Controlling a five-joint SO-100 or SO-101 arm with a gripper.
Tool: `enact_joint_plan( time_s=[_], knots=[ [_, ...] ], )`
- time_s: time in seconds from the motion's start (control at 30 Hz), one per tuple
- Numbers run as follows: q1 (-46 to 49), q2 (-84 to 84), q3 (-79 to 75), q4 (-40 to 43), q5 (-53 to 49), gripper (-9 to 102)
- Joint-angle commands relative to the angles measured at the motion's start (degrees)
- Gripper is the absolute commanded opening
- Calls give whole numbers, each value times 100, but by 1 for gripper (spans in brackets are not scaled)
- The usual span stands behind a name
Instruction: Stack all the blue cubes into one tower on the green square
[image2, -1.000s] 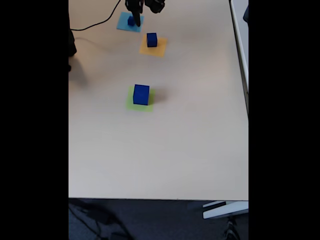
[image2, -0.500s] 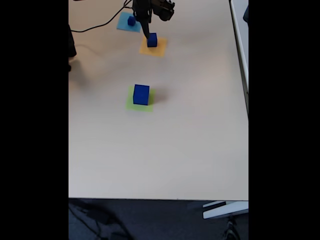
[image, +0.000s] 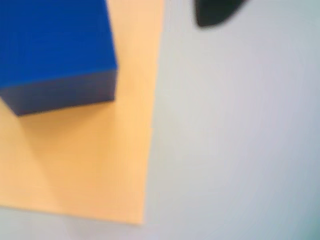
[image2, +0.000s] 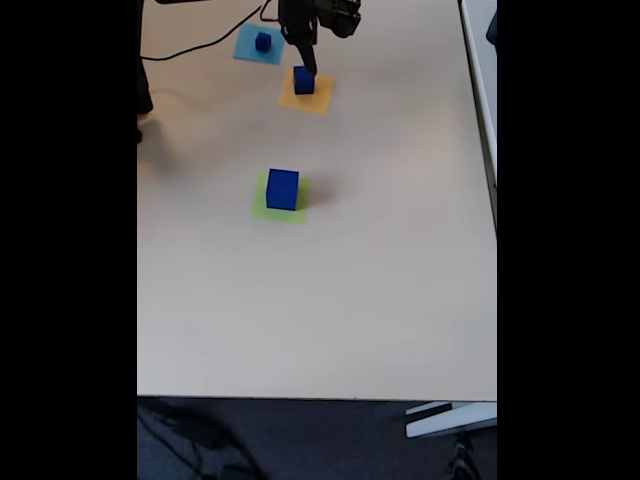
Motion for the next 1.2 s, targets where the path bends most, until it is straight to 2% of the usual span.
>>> enact_joint_plan(
  time_s=[0.0,0.5,0.93,1.17],
  knots=[
    [-26,105,18,-176,-35,32],
    [-62,325,1160,-1125,-88,31],
    [-176,369,1617,-1617,18,31],
    [-88,448,1679,-1626,-114,30]
  ],
)
